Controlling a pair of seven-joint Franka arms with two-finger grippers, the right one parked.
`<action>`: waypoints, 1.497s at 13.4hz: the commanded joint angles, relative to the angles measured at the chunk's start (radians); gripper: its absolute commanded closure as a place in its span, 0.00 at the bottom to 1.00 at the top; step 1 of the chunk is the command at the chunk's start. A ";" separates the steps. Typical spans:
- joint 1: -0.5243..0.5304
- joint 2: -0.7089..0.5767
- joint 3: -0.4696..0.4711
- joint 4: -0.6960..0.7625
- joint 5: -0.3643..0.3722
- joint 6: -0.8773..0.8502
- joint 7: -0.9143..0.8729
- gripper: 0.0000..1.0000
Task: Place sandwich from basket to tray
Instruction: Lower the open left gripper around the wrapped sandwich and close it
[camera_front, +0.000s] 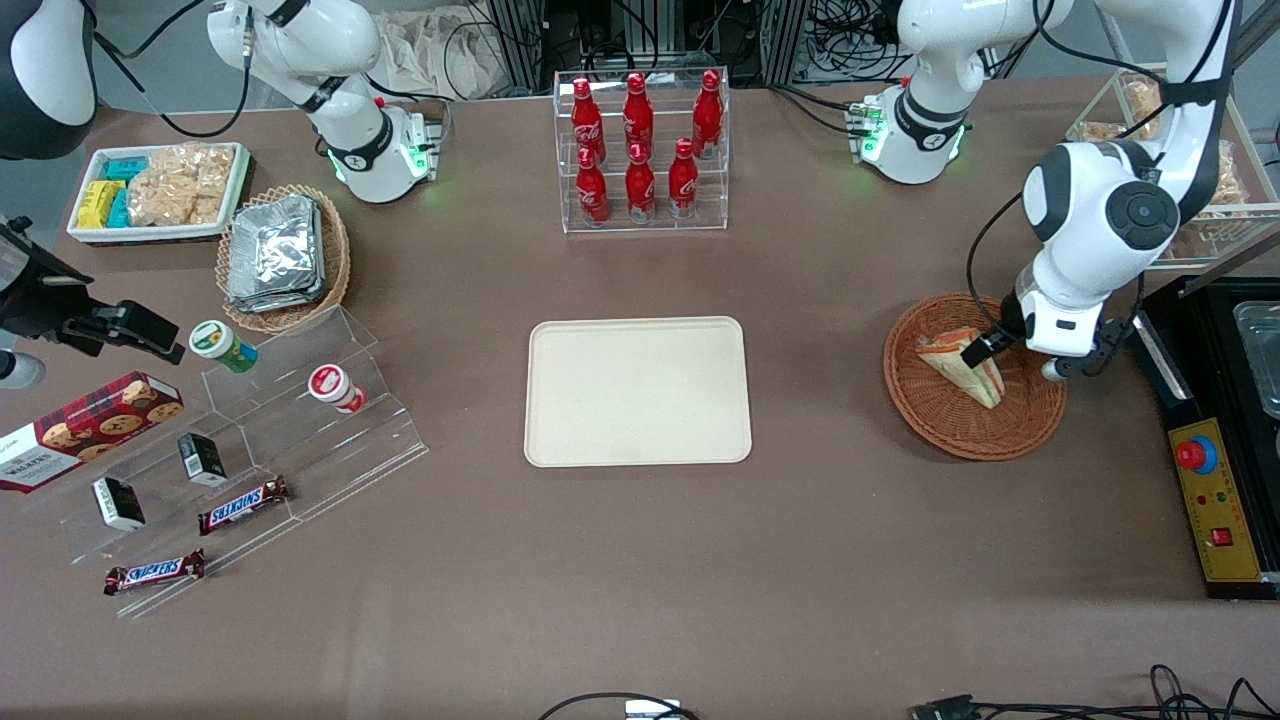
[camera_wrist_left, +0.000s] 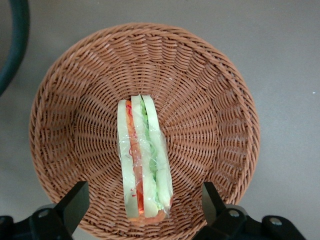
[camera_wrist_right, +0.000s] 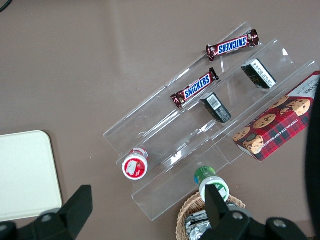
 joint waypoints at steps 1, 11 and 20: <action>0.003 0.021 -0.004 -0.041 0.002 0.076 -0.057 0.00; 0.003 0.127 -0.004 -0.134 0.002 0.308 -0.097 0.01; 0.003 0.102 -0.004 -0.124 0.005 0.291 -0.077 1.00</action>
